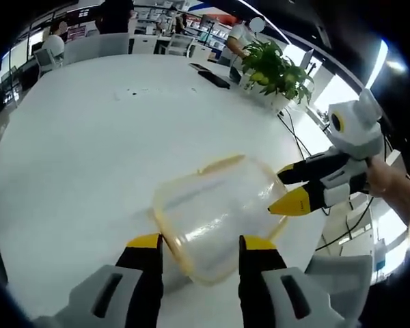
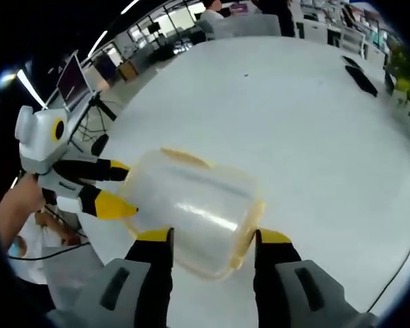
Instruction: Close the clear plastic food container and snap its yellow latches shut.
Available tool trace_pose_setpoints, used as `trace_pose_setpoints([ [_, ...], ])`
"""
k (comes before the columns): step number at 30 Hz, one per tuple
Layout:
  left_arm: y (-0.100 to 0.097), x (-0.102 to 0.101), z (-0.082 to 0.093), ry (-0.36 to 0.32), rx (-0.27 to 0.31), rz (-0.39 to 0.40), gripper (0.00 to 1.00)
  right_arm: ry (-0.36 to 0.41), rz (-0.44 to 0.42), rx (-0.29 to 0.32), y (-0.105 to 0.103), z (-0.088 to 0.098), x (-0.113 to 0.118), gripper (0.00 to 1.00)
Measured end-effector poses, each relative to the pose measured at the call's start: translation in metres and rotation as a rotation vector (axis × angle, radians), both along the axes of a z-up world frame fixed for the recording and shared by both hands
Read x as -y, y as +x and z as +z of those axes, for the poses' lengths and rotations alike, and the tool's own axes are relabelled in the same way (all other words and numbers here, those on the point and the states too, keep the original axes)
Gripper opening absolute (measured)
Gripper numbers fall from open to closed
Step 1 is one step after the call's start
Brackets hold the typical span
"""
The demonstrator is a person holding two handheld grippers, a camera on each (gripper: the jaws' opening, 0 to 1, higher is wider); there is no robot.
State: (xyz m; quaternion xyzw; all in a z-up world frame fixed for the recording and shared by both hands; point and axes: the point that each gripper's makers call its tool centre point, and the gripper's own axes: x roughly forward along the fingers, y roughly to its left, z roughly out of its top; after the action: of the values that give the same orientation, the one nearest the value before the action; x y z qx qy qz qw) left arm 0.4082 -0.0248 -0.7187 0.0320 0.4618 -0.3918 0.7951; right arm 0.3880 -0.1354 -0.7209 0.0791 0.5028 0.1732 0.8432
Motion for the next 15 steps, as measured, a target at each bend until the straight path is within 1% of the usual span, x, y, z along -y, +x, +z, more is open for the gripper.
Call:
trace_pose_setpoints([
  [15,-0.013,-0.025,0.0,0.004,-0.018,-0.001,0.36,0.001,0.022,0.001,-0.017,0.0,-0.021,0.44],
])
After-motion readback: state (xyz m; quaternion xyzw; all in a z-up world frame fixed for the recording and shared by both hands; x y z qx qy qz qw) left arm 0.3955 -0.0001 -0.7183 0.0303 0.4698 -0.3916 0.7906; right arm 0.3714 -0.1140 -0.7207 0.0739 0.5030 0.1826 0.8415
